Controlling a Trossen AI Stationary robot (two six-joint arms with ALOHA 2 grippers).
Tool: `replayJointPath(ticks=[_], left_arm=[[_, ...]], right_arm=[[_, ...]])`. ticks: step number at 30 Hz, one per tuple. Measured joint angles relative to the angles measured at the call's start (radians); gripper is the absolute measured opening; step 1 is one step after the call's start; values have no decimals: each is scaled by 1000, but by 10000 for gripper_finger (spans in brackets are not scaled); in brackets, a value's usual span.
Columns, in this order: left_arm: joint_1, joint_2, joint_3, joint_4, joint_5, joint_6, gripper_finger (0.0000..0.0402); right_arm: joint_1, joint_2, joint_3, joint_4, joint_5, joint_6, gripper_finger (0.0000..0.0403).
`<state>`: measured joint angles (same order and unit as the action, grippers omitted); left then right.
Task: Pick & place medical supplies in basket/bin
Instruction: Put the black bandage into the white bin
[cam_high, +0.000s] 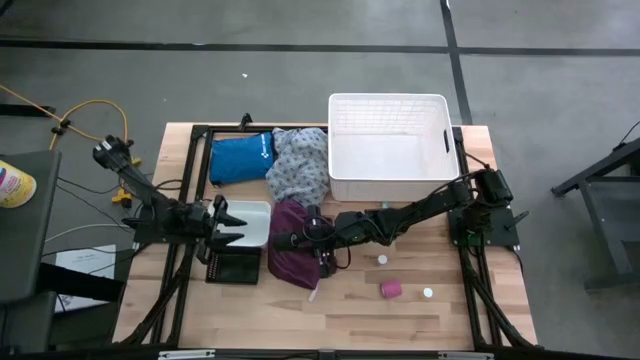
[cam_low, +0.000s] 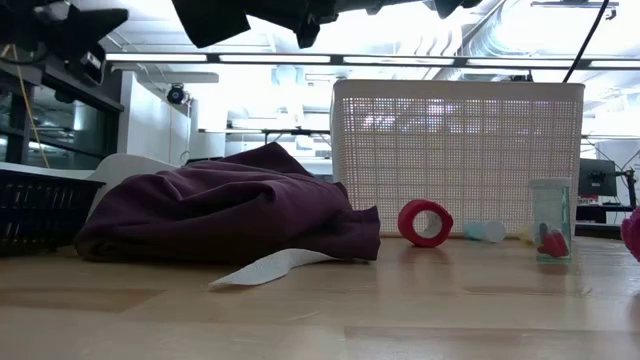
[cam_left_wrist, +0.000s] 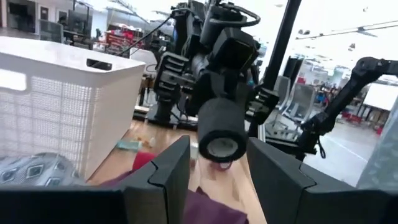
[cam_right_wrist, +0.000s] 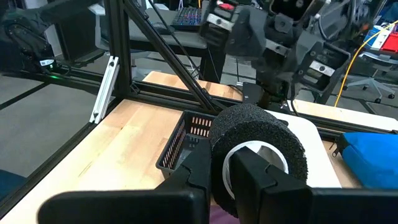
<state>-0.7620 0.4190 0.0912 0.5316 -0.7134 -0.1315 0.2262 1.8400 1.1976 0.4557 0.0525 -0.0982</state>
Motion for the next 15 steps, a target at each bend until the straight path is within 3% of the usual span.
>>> replayJointPath(ticks=[9,15], left_arm=[[1,371,212,61,0,42,153],[-4,488,354,32,-18,142,153]], right_arm=[[0,0,0,0,0,0,31],[0,0,0,0,0,0,31]])
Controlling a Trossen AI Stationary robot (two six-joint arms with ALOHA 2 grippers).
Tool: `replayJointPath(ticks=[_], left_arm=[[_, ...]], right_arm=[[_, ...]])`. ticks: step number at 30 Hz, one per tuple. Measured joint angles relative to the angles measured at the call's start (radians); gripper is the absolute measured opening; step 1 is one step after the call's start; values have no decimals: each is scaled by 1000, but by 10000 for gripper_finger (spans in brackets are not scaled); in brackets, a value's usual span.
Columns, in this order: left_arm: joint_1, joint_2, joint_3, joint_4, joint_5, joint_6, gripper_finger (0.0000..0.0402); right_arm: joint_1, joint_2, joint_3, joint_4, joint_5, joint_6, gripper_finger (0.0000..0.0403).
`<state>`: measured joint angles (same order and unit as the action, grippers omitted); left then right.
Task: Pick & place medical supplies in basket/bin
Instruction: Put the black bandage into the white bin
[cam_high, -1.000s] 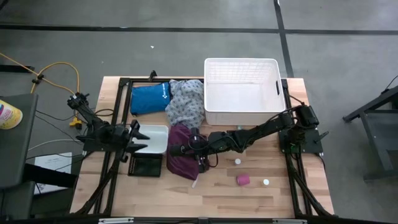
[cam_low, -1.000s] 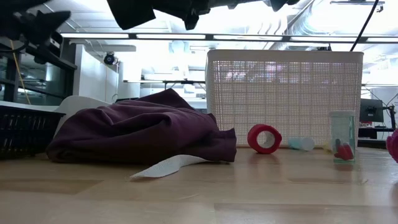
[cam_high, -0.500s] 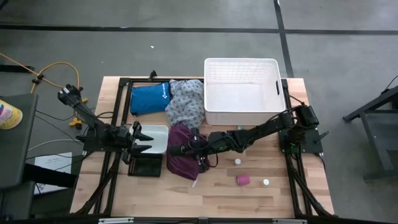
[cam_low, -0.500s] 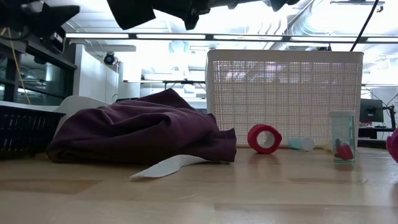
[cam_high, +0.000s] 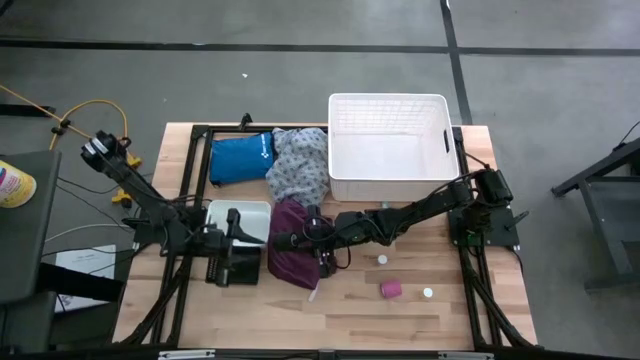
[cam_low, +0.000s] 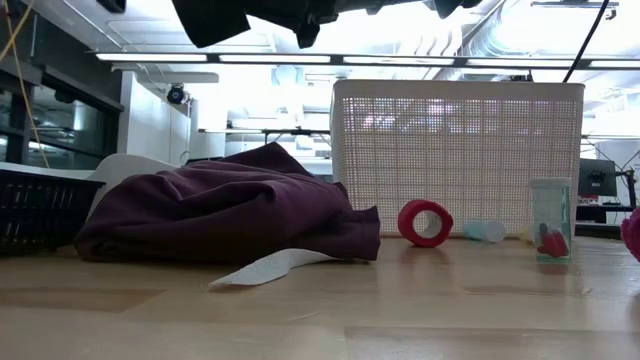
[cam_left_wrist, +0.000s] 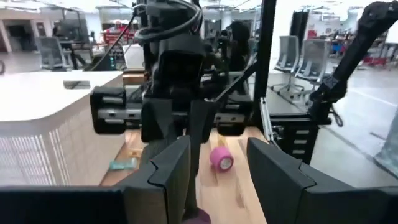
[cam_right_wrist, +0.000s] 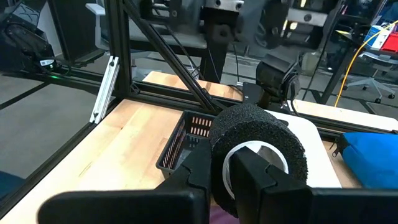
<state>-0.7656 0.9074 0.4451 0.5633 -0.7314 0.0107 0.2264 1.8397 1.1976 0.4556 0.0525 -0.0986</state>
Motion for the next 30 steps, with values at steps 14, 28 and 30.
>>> replayJointPath(ticks=[14,28,30], left_arm=[[77,19,279,-569,45,-249,153],[152,215,518,-871,67,-342,153],[165,224,520,-881,68,-371,153]], right_arm=[[0,0,0,-3,-4,0,31],[0,0,0,-5,-5,0,31],[0,0,0,-10,-5,0,31]])
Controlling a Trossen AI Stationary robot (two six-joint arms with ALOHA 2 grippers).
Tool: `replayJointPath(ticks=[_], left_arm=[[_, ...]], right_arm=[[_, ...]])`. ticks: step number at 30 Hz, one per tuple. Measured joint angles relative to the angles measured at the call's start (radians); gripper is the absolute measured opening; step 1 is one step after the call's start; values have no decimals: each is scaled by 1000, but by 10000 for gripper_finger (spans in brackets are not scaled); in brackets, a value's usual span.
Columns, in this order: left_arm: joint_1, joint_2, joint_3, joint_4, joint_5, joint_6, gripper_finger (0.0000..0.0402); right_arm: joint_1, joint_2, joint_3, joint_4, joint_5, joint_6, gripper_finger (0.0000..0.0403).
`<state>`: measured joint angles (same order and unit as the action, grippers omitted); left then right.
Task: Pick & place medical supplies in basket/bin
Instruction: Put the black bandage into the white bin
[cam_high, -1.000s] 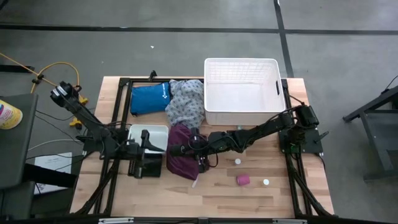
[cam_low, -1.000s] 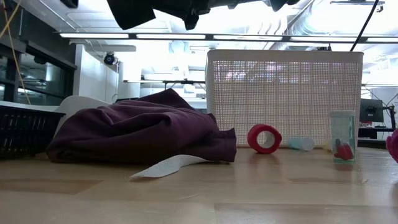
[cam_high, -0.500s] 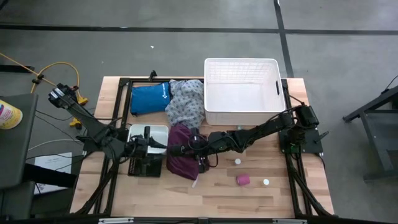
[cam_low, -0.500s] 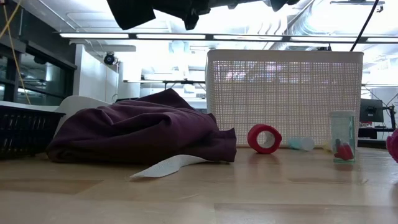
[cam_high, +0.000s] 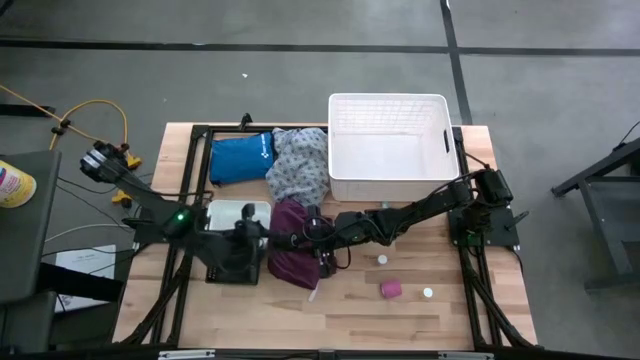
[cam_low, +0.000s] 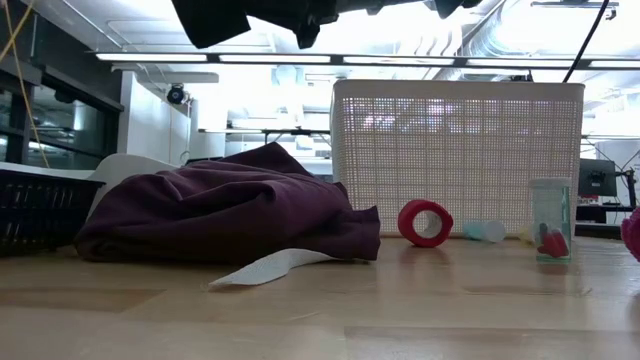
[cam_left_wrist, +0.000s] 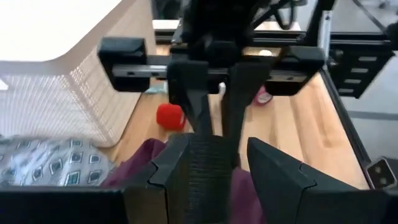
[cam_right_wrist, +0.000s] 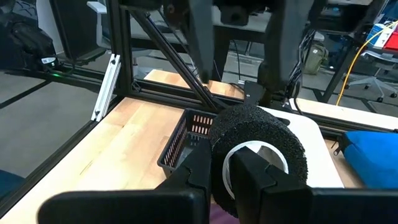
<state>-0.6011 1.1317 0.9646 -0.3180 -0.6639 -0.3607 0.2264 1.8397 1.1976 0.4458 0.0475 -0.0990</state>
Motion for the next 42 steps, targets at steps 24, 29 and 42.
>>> replayJointPath(ticks=[24,29,42], left_arm=[[14,-7,3,3,61,6,153],[14,-7,3,4,61,18,153],[14,-7,2,-6,112,19,171]], right_arm=[[0,0,0,-30,-3,-3,31],[0,0,0,-29,-3,-3,31],[0,0,0,-28,-3,-3,31]])
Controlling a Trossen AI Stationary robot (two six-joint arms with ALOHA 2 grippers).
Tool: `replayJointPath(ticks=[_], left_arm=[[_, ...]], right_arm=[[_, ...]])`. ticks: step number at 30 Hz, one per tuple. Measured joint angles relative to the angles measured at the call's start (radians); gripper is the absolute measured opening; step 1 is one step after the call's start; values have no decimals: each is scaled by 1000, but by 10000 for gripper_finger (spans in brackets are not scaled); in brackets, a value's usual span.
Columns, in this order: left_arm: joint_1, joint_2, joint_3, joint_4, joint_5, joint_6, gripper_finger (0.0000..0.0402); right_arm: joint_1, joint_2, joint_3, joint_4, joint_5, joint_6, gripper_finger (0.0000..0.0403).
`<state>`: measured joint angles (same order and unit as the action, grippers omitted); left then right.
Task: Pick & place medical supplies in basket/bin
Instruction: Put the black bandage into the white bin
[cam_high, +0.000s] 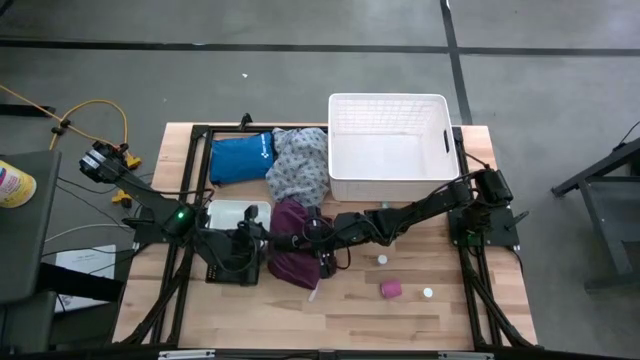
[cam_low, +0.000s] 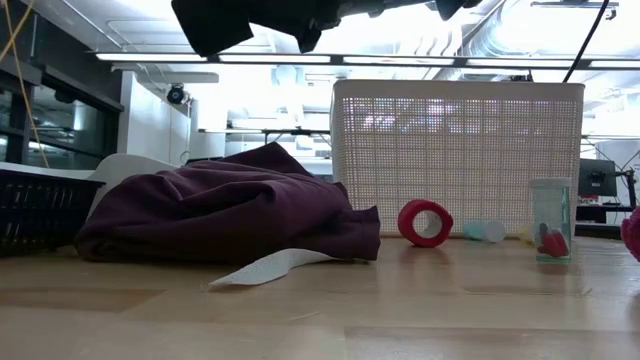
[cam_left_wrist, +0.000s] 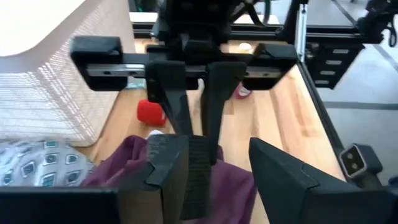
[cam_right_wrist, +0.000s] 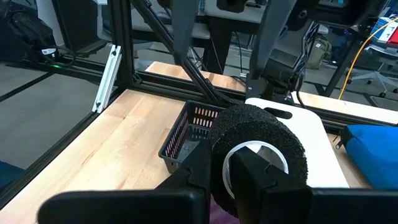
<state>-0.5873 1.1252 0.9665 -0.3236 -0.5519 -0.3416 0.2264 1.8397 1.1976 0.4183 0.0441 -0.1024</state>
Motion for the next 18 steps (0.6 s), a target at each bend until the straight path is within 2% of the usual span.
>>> replayJointPath(ticks=[11,18], left_arm=[[4,0,0,-26,-1,-13,271],[41,0,0,-65,-2,-75,289]], right_arm=[[0,0,0,0,-21,0,31],[0,0,0,1,-28,0,31]])
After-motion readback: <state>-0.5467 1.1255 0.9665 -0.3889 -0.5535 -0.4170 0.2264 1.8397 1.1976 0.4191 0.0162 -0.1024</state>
